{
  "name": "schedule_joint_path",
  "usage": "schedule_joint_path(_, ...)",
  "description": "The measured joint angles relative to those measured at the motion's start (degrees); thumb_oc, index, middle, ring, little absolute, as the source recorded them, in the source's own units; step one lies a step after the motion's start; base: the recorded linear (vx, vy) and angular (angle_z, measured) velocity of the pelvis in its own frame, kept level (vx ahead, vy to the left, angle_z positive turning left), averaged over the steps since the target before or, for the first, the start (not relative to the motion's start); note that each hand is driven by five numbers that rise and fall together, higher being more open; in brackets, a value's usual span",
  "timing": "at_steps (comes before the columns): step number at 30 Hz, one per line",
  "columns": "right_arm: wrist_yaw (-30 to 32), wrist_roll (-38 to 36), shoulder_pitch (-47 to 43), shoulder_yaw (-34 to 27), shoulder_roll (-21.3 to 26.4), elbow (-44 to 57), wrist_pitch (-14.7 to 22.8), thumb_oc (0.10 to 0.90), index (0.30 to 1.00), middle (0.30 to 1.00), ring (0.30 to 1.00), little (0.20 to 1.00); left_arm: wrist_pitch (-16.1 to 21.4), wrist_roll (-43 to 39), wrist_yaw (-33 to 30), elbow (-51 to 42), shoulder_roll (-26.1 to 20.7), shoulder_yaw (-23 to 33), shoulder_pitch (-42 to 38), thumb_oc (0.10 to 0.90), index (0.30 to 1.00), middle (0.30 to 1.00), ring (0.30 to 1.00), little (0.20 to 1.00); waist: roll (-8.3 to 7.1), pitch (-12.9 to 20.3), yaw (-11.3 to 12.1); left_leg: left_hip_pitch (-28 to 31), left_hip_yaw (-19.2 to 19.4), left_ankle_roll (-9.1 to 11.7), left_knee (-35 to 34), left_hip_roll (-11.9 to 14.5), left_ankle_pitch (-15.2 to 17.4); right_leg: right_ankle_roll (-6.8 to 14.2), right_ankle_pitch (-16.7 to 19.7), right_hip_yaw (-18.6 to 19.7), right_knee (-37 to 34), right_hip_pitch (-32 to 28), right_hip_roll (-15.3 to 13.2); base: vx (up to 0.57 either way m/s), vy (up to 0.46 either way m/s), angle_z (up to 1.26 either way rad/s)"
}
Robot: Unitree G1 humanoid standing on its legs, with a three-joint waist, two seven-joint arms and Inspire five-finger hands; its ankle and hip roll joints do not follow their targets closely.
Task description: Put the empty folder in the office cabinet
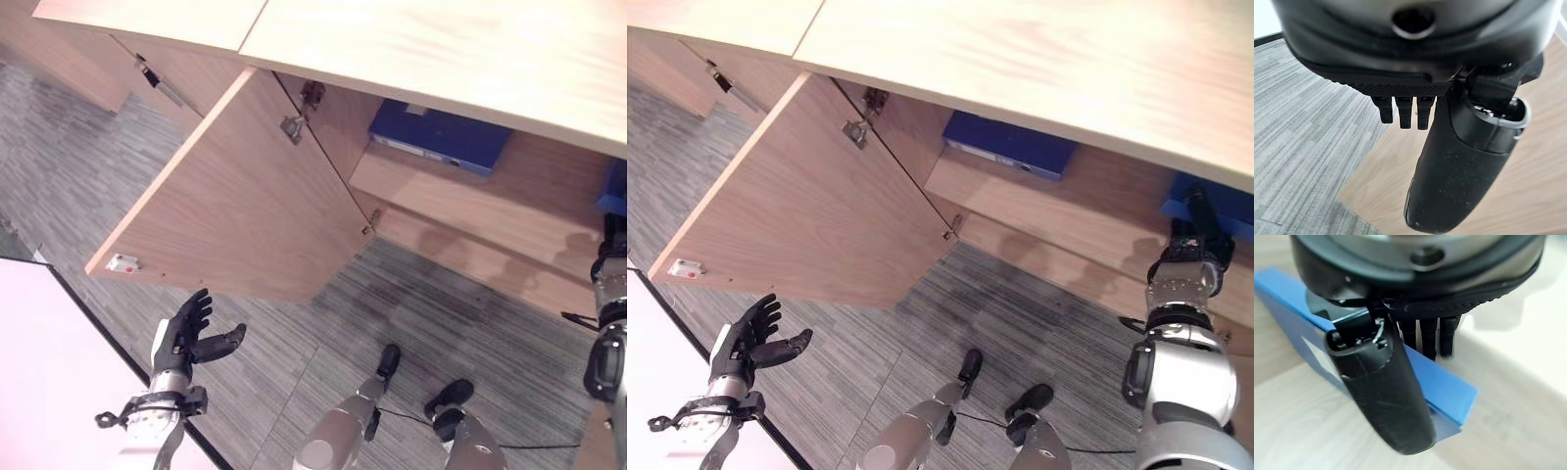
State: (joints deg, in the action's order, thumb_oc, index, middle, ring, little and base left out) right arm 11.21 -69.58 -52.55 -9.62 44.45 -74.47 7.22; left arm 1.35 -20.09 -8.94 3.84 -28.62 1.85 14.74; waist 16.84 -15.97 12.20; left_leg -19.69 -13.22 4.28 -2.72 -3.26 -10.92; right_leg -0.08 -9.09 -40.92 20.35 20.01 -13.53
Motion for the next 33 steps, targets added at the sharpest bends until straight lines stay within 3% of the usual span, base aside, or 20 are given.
schedule_joint_path(4, -4.0, 5.9, -0.8, 6.3, 0.6, 0.0, -4.8, 0.8, 0.9, 0.9, 0.9, 0.9, 0.0, 0.0, 1.2, -0.4, -0.6, 0.1, -0.1, 0.8, 0.9, 0.9, 0.9, 0.9, -0.1, -0.1, -1.5, -0.1, 0.8, -0.1, 0.0, 0.6, 0.0, -0.5, -0.2, 0.8, 0.6, 0.8, 0.4, 0.0, 0.001, -0.11)
schedule_joint_path(10, -7.7, 10.1, 0.2, 10.6, 0.6, 2.9, -7.7, 0.8, 0.9, 0.9, 0.9, 0.9, 0.0, 0.0, 2.7, -1.5, -0.6, 0.2, 0.0, 0.8, 0.9, 0.9, 0.9, 0.9, -0.32, -0.2, -2.7, -0.9, 2.0, -0.1, -0.1, 1.7, 0.0, -1.6, -0.6, 1.3, 1.0, 2.2, 1.2, 0.0, -0.007, -0.08)
schedule_joint_path(18, -8.9, 11.0, 5.6, 11.0, -0.9, 14.0, -7.3, 0.8, 0.9, 0.9, 0.9, 0.9, 0.1, 0.0, 3.0, -1.4, -0.6, 0.7, -0.1, 0.8, 0.9, 0.9, 0.9, 0.9, -1.09, -0.8, -4.0, -1.8, 2.3, 0.1, -0.1, 2.3, -0.2, -2.8, -1.0, 1.4, 1.6, 3.6, 1.8, 0.0, -0.002, -0.01)
schedule_joint_path(30, -9.6, 3.9, 9.0, 6.6, -5.0, 22.2, -3.3, 0.8, 0.9, 0.9, 0.9, 0.9, 0.2, 0.2, 2.9, 0.0, -0.5, 0.8, -0.4, 0.8, 0.9, 0.9, 0.9, 0.9, -1.2, -1.9, -4.0, -2.0, 3.5, 0.1, -0.3, 2.3, -0.2, -2.9, -1.0, 2.1, 1.7, 4.1, 1.9, 0.0, 0.0, -0.01)
schedule_joint_path(33, -9.5, 5.9, 9.6, 7.4, -4.5, 22.1, -3.3, 0.8, 0.9, 0.9, 0.9, 0.9, 0.2, 0.2, 2.9, 0.2, -0.5, 0.8, -0.4, 0.8, 0.9, 0.9, 0.9, 0.9, -1.26, -1.9, -3.9, -2.0, 3.6, 0.1, -0.3, 2.3, -0.2, -2.9, -0.9, 2.1, 1.7, 4.0, 1.7, 0.0, 0.0, 0.0)
